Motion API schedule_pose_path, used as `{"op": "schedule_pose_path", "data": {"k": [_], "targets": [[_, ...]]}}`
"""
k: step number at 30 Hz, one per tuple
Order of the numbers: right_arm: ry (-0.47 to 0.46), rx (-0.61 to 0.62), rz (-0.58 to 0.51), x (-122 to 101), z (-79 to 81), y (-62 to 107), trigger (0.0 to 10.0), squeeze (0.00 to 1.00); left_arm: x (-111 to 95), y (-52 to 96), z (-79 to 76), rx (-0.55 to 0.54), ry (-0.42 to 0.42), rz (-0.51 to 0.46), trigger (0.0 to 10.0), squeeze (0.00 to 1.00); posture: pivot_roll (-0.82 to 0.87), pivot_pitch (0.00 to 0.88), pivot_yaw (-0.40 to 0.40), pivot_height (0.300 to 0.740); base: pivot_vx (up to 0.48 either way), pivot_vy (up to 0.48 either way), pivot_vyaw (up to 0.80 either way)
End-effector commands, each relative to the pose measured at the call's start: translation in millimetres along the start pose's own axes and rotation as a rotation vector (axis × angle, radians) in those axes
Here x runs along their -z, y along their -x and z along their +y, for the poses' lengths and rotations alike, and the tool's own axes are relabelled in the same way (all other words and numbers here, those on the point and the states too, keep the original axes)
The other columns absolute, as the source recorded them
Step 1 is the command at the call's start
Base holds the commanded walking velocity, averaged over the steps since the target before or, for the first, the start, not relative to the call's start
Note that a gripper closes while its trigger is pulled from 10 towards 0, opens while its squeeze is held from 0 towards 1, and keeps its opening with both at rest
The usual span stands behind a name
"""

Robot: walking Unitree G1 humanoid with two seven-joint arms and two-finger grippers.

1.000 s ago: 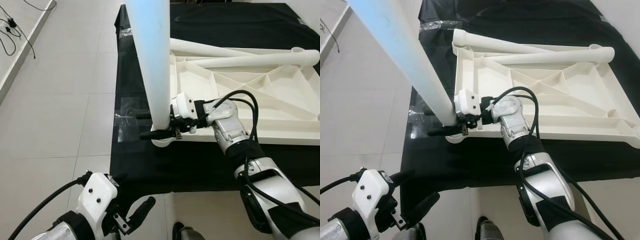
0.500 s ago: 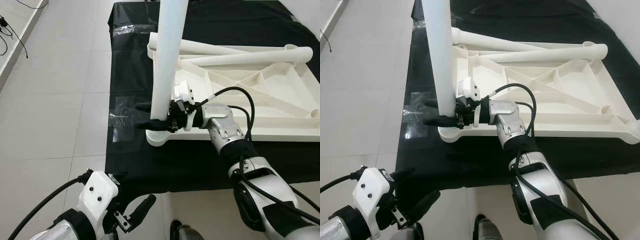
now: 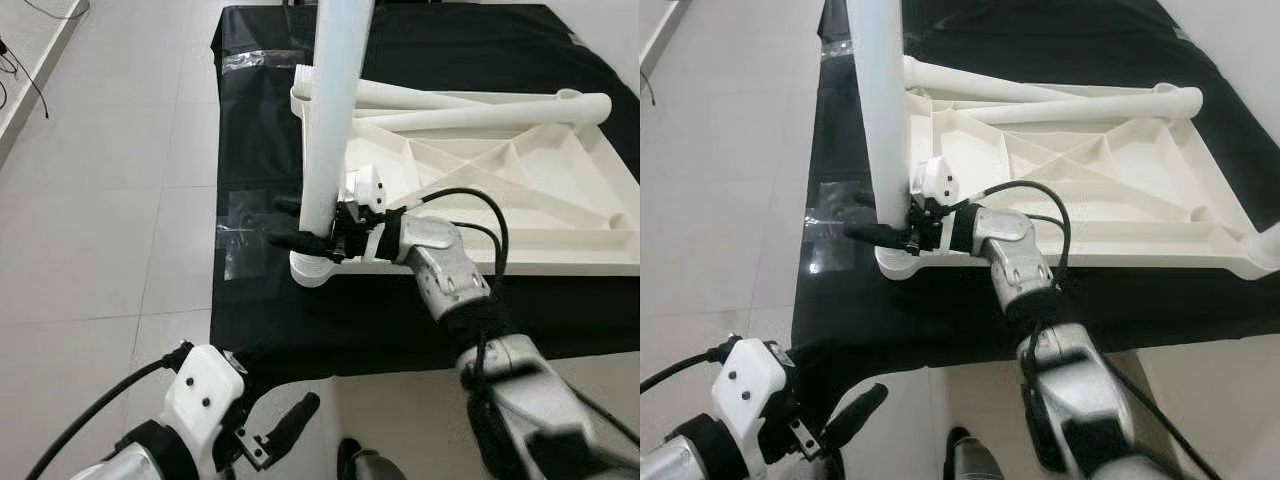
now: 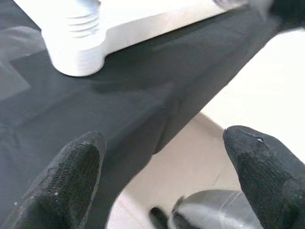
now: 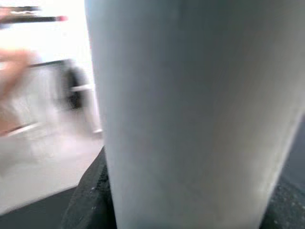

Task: Building children table

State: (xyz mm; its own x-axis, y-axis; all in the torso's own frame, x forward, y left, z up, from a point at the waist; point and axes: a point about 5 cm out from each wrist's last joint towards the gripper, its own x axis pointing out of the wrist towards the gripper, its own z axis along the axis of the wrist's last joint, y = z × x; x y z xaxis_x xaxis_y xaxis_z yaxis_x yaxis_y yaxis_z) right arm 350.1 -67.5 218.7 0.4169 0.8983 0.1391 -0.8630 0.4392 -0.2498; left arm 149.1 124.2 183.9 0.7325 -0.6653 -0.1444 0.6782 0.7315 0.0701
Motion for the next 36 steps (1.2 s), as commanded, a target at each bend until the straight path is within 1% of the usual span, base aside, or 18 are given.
{"op": "schedule_pose_path", "data": {"k": [1, 2, 3, 4, 6, 8, 10, 12, 15, 18, 20, 24, 28, 29, 31, 33, 35, 36], "targets": [[-0.123, 0.385, 0.273, 49.5, 14.6, 25.3, 10.0, 0.0, 2.6, -0.8, -3.6, -0.007, 0.013, -0.003, 10.0, 0.0, -0.04, 0.318, -0.16, 0.74, 0.0, 0.0, 0.0], [-0.138, 0.593, 0.278, 47.3, 27.2, 36.0, 10.0, 0.0, 3.4, -2.4, -3.9, -0.014, 0.018, -0.009, 10.0, 0.0, -0.04, 0.315, -0.156, 0.74, 0.0, 0.0, 0.0], [-0.15, 0.713, 0.282, 45.3, 34.8, 44.7, 10.0, 0.0, 3.7, -3.4, -3.9, -0.018, 0.022, -0.012, 10.0, 0.0, -0.04, 0.315, -0.156, 0.74, 0.0, 0.0, 0.0], [-0.2, 0.782, 0.263, 47.3, 50.8, 44.6, 10.0, 0.0, 3.6, -4.9, -3.0, -0.022, 0.025, -0.017, 10.0, 0.0, -0.03, 0.311, -0.142, 0.74, 0.0, 0.0, 0.0], [-0.26, 0.858, 0.24, 54.3, 71.3, 38.9, 10.0, 0.0, 3.3, -7.6, -0.2, -0.028, 0.031, -0.025, 10.0, 0.0, -0.03, 0.311, -0.127, 0.74, 0.0, 0.0, 0.0], [-0.274, 0.89, 0.238, 57.8, 78.3, 35.9, 10.0, 0.0, 3.1, -9.0, 1.3, -0.031, 0.033, -0.029, 10.0, 0.0, -0.03, 0.308, -0.12, 0.74, 0.0, 0.0, 0.0], [-0.253, 0.862, 0.206, 70.8, 78.8, 14.4, 10.0, 0.0, 6.2, -12.7, 8.4, -0.028, 0.008, -0.024, 10.0, 0.0, 0.0, 0.26, -0.093, 0.74, 0.0, 0.0, 0.0], [-0.239, 0.848, 0.2, 73.2, 76.9, 9.0, 10.0, 0.0, 7.6, -13.9, 11.0, -0.029, 0.0, -0.021, 10.0, 0.0, 0.0, 0.26, -0.093, 0.74, 0.0, 0.0, 0.0], [-0.253, 0.879, 0.234, 76.7, 75.3, 8.8, 10.0, 0.0, 10.1, -16.1, 15.8, -0.046, -0.012, -0.017, 10.0, 0.0, 0.0, 0.241, -0.094, 0.74, 0.0, 0.0, 0.0], [-0.309, 0.945, 0.279, 80.9, 79.5, 14.1, 10.0, 0.0, 11.1, -18.3, 23.6, -0.087, -0.026, -0.025, 10.0, 0.0, 0.01, 0.211, -0.094, 0.74, 0.0, 0.0, 0.0], [-0.359, 0.974, 0.303, 85.9, 83.6, 14.5, 10.0, 0.0, 11.1, -19.9, 35.9, -0.13, -0.049, -0.028, 10.0, 0.0, 0.02, 0.19, -0.086, 0.74, 0.0, 0.0, 0.0], [-0.338, 0.948, 0.262, 84.0, 83.7, -1.1, 10.0, 0.0, -2.6, -23.5, 65.2, -0.176, -0.073, -0.074, 10.0, 0.0, 0.03, 0.161, -0.066, 0.74, 0.0, 0.0, 0.0], [-0.339, 0.947, 0.255, 84.6, 83.8, -2.8, 10.0, 0.0, -6.9, -23.9, 70.4, -0.181, -0.08, -0.086, 10.0, 0.0, 0.04, 0.155, -0.063, 0.74, 0.0, 0.0, 0.0], [-0.339, 0.945, 0.251, 85.6, 83.8, -5.4, 10.0, 0.0, -15.7, -25.0, 79.8, -0.188, -0.096, -0.112, 10.0, 0.0, 0.04, 0.139, -0.053, 0.74, 0.0, 0.0, 0.0], [-0.342, 0.94, 0.248, 86.8, 83.0, -10.6, 10.0, 0.0, -49.2, -31.2, 102.0, -0.178, -0.127, -0.214, 10.0, 0.0, 0.05, 0.122, -0.048, 0.74, 0.0, 0.0, 0.0], [-0.342, 0.94, 0.248, 86.8, 83.0, -10.6, 10.0, 0.0, -49.2, -31.2, 102.0, -0.178, -0.127, -0.214, 10.0, 0.0, 0.05, 0.122, -0.048, 0.74, 0.0, 0.0, 0.0], [-0.346, 0.929, 0.249, 87.4, 83.7, -15.9, 10.0, 0.0, -98.7, -44.2, 113.5, -0.041, -0.135, -0.36, 10.0, 0.0, 0.05, 0.099, -0.041, 0.74, 0.0, 0.0, 0.0], [-0.346, 0.929, 0.249, 87.4, 83.7, -15.9, 10.0, 0.0, -98.7, -44.2, 113.5, -0.041, -0.135, -0.36, 10.0, 0.0, 0.05, 0.099, -0.041, 0.74, 0.0, 0.0, 0.0]]}}
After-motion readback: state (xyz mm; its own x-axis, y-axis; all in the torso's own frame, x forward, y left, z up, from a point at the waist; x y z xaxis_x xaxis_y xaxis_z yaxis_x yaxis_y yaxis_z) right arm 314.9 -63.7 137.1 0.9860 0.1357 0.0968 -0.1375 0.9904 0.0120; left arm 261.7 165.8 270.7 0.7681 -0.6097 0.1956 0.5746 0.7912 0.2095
